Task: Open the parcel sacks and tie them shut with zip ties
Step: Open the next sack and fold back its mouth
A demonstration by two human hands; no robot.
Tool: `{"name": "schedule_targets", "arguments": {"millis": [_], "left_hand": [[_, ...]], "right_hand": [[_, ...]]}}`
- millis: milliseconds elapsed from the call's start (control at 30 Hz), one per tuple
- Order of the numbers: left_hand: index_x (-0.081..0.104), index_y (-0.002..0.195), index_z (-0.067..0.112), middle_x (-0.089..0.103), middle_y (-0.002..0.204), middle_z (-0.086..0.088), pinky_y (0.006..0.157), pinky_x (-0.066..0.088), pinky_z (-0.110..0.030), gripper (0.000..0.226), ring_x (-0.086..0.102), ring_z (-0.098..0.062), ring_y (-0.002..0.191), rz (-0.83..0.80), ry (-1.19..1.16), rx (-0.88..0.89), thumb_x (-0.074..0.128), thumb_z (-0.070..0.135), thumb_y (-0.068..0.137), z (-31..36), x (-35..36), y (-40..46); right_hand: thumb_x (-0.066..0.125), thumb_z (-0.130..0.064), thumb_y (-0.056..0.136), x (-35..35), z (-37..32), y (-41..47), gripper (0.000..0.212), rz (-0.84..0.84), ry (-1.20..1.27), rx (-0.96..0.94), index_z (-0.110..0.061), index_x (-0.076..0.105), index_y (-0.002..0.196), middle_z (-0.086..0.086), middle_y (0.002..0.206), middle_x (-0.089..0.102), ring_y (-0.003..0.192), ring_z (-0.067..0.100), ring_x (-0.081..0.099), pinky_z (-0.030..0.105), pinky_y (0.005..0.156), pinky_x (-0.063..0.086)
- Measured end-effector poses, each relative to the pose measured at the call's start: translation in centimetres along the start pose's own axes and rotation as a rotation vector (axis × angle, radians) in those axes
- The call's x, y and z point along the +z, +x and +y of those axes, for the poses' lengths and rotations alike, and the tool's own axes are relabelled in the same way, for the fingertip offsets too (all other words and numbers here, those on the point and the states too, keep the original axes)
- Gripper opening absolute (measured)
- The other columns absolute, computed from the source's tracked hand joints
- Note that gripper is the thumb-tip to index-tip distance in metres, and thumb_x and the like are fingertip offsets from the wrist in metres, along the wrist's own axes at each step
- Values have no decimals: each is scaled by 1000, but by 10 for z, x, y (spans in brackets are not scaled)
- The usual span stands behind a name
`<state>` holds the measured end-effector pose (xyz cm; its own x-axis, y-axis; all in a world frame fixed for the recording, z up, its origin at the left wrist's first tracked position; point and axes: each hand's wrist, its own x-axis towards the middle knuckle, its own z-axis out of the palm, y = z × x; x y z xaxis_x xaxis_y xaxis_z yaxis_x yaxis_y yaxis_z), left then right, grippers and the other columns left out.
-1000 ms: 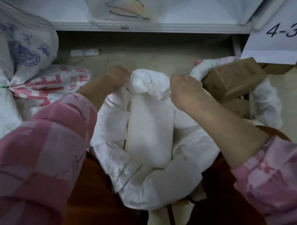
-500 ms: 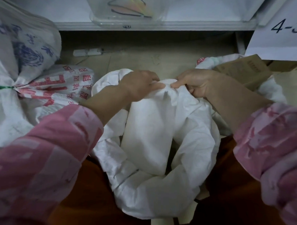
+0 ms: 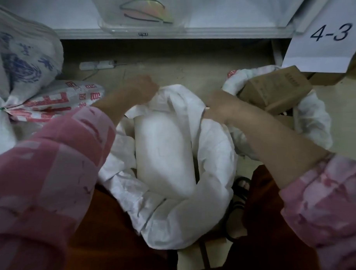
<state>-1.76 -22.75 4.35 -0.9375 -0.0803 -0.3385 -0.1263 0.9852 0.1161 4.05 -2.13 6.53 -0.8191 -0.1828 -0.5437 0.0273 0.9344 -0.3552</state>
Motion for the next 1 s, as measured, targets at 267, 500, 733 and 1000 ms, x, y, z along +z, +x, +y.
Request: {"name": "schedule_targets", "arguments": {"millis": [267, 500, 733, 1000], "left_hand": [[49, 133, 26, 50, 135, 3, 89, 42, -14, 48, 50, -16, 119, -26, -247, 429, 56, 47, 90, 25, -1, -45], [63, 106, 10, 57, 103, -4, 83, 39, -32, 44, 54, -26, 101, -274, 119, 309, 41, 48, 97, 62, 8, -34], [58, 80, -1, 53, 74, -10, 77, 44, -32, 23, 51, -24, 68, -301, 280, 203, 52, 16, 95, 88, -2, -23], [62, 100, 5, 61, 85, -13, 67, 47, -30, 36, 54, -22, 72, -421, 251, 155, 53, 39, 95, 91, -31, -24]], "right_hand": [[50, -8, 95, 19, 50, 14, 28, -349, 1095, 53, -12, 50, 68, -9, 40, 40, 30, 0, 26, 10, 29, 17], [63, -16, 89, -12, 31, -7, 6, -18, 356, 80, -10, 60, 88, 1, 69, 58, 57, 11, 53, 20, 50, 42], [47, -16, 94, 17, -34, -46, 30, 352, -340, -169, -10, 52, 123, 9, 120, 57, 113, 27, 55, 33, 80, 43], [50, -19, 95, 59, 1, -24, 20, 181, -16, 82, -6, 58, 109, 12, 113, 61, 106, 28, 58, 29, 73, 38]]}}
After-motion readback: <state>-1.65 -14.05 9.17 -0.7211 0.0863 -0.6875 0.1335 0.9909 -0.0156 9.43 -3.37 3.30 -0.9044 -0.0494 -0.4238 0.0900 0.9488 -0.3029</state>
